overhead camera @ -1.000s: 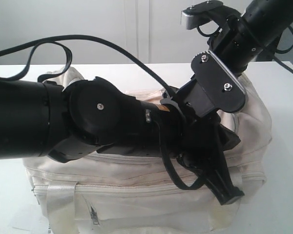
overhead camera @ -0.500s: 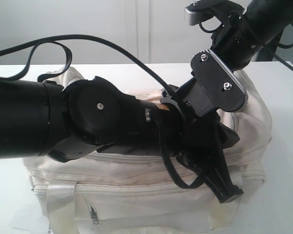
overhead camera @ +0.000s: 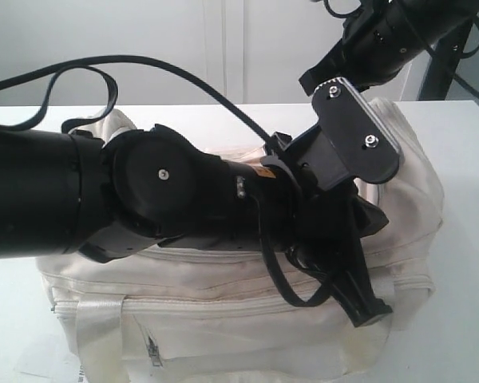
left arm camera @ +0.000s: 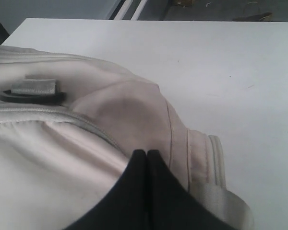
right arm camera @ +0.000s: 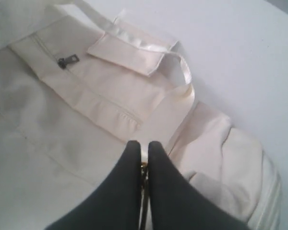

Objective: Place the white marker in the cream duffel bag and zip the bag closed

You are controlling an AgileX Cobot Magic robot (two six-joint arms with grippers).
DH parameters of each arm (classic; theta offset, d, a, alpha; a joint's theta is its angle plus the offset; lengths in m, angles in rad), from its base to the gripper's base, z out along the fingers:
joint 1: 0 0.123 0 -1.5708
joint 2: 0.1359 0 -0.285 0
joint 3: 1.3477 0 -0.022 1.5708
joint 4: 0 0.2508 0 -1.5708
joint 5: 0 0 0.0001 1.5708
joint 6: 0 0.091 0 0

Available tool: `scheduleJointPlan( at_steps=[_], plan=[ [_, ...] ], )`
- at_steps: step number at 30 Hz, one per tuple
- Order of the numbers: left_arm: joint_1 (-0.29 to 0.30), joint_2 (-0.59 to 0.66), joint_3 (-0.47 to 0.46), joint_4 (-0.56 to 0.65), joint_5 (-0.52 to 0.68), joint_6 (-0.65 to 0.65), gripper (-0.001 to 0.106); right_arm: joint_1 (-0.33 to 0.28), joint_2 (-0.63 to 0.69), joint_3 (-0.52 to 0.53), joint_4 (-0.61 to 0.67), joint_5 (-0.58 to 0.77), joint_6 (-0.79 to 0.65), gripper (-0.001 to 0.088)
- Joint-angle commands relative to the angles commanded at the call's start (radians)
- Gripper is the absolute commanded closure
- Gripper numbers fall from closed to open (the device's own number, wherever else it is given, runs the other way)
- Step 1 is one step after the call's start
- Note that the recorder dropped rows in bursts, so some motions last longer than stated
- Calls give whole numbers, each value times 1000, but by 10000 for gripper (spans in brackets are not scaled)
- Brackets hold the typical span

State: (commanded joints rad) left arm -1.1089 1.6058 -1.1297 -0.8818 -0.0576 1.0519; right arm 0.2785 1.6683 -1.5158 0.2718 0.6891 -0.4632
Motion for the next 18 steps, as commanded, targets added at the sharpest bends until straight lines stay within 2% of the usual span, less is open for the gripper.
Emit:
scheduleJointPlan(
  at_steps=[7,18],
  plan=[
    [0,0,0,0,-2,0,1053,0,7,0,0,-134,0,868],
    [0,0,0,0,-2,0,1053,0,86,0,-15,-299,0,868]
  ],
)
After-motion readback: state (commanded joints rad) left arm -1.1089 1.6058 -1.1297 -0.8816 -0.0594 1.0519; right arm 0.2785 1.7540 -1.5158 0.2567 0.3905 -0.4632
